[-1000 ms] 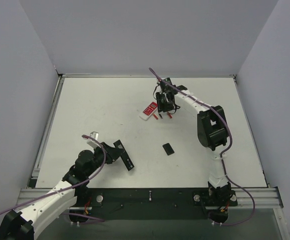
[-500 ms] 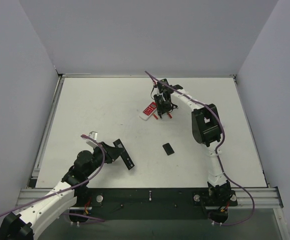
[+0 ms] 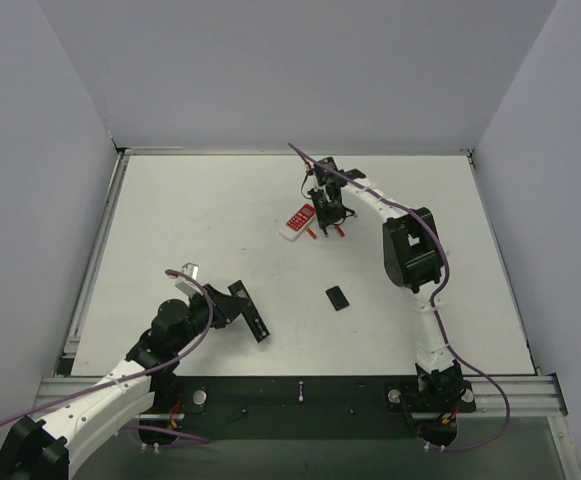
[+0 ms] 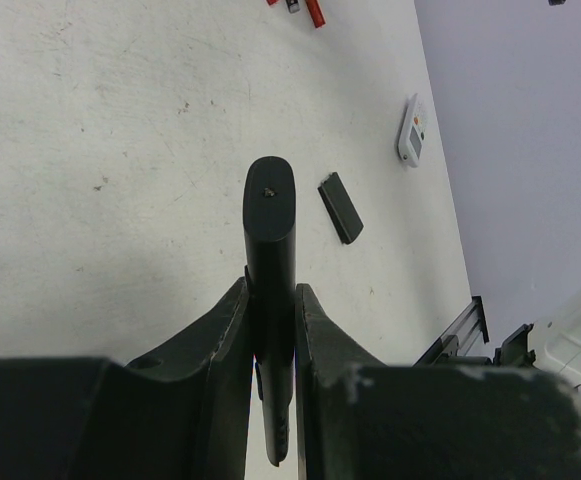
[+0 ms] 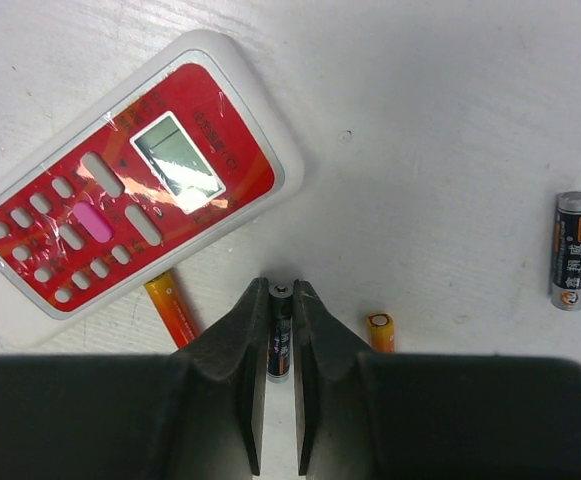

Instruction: Load the batteries into the remote control

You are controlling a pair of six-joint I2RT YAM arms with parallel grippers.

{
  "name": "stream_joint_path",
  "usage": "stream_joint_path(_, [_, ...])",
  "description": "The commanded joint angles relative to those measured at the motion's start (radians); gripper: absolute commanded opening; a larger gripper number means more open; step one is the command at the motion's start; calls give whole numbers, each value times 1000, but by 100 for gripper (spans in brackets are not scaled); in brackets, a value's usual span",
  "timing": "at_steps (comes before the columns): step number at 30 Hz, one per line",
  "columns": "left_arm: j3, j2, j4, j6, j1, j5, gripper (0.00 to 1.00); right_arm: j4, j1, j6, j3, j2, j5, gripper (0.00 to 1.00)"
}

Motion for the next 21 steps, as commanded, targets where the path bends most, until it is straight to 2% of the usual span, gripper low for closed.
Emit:
stream_joint_path(1, [46,26,110,-21,6,27,0,-51,-2,-18,-56,-42,58,0])
stream_joint_path(6, [17,44,173,-73,6,13,0,-17,18,-5,-145,-167,82,0])
stream_joint_path(11, [-10,40,239,-139,6,-31,0,67,52,24,-311,-335,84,0])
stream_joint_path(17, [-20,24,290,-177,7,-65,0,175,158,51,-495,-597,165,0])
stream_joint_path(21, [-21,14,313,-199,9,-79,0,235,239,85,-567,-707,176,0])
